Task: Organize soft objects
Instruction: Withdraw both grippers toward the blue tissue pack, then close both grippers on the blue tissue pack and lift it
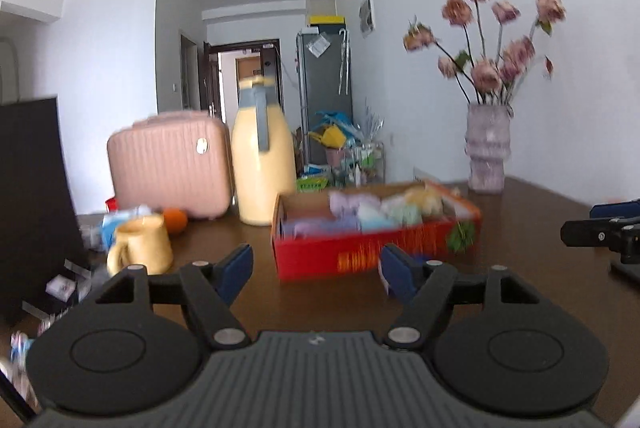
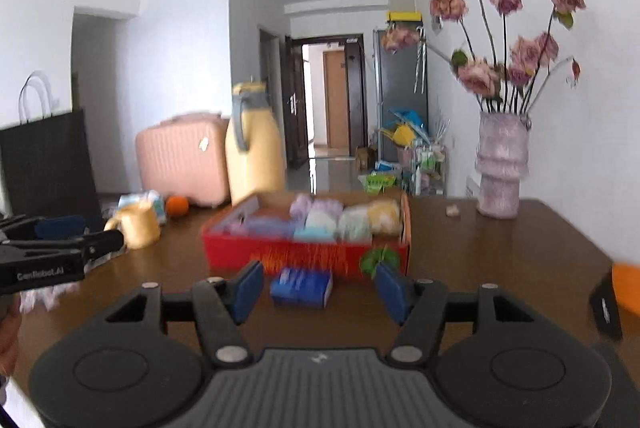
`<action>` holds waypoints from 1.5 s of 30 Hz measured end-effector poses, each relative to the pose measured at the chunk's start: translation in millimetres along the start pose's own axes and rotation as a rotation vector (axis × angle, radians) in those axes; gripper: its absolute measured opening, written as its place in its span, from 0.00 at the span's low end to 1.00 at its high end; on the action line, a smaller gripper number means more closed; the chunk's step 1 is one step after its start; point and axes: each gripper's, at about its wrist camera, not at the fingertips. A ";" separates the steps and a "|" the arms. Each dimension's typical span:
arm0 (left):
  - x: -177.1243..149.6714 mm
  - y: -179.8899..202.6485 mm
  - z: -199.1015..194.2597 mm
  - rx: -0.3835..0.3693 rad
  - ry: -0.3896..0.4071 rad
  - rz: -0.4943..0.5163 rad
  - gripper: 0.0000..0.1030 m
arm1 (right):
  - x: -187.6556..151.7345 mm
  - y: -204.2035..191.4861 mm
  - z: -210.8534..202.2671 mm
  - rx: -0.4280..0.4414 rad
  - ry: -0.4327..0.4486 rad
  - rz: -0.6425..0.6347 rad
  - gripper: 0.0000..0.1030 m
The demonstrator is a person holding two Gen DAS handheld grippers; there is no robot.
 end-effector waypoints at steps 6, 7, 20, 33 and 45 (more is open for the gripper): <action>-56.3 7.4 -37.6 -0.070 -0.105 -0.016 0.70 | -55.8 -2.2 -34.8 -0.010 -0.058 0.072 0.60; -63.1 6.7 -42.4 -0.086 -0.125 -0.031 0.70 | -61.5 -0.1 -38.0 -0.010 -0.065 0.099 0.60; -39.1 -0.2 49.9 -0.195 -0.228 -0.129 0.56 | -49.6 4.5 36.1 0.038 -0.134 0.128 0.57; -31.0 -13.7 259.3 -0.337 -0.440 -0.377 0.40 | -12.9 38.8 244.1 0.099 -0.256 0.332 0.41; -42.5 -21.3 272.3 -0.435 -0.441 -0.494 0.18 | -29.3 44.1 260.2 0.161 -0.283 0.411 0.19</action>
Point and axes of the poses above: each gripper's, at about its wrist camera, not at the fingertips, and z roughly the way its jaws point, y to its right, x to its top, and after that the axes turned 3 degrees about -x, right-handed
